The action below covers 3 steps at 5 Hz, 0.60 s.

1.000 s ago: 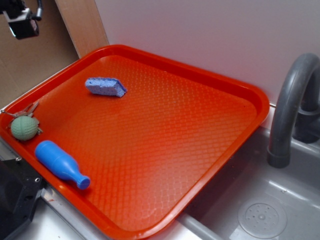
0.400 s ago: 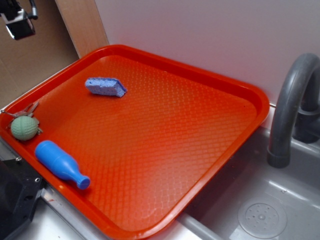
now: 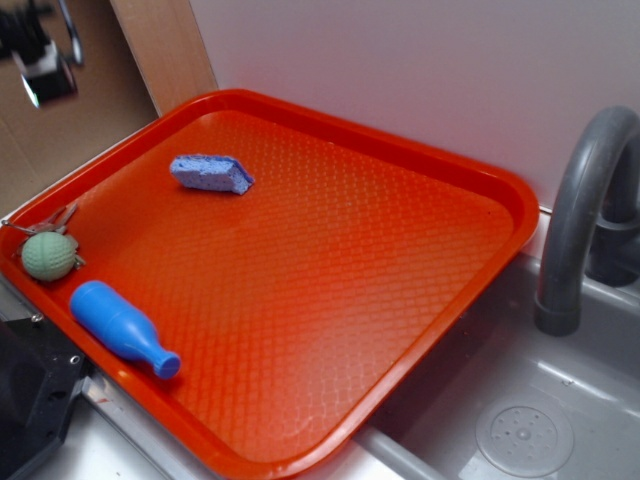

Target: Grab the silver keys.

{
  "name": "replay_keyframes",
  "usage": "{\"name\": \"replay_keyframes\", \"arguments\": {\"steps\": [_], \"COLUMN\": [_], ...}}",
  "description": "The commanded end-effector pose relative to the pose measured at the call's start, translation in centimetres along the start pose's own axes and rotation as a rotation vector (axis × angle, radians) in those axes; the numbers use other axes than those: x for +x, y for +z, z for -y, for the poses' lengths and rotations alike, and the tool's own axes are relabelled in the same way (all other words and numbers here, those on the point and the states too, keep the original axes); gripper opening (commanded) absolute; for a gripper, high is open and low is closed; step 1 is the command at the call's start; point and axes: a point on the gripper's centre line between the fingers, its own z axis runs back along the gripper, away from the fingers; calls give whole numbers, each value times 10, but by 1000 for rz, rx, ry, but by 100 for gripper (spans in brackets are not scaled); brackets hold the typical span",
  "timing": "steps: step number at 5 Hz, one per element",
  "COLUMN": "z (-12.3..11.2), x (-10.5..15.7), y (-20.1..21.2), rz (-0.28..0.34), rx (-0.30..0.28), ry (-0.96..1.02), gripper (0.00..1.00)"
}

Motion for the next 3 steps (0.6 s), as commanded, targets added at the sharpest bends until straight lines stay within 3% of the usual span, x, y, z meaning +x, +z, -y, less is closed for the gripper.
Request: {"name": "replay_keyframes", "arguments": {"steps": [1,2,3], "z": [-40,-40,-38], "x": [-5,-12,-20], "y": [-30,-47,-57], "rz": [-33,-50,-65], "rx": [-43,-117,-114], "ry": [152,197,188], "gripper": [100,100,100]}}
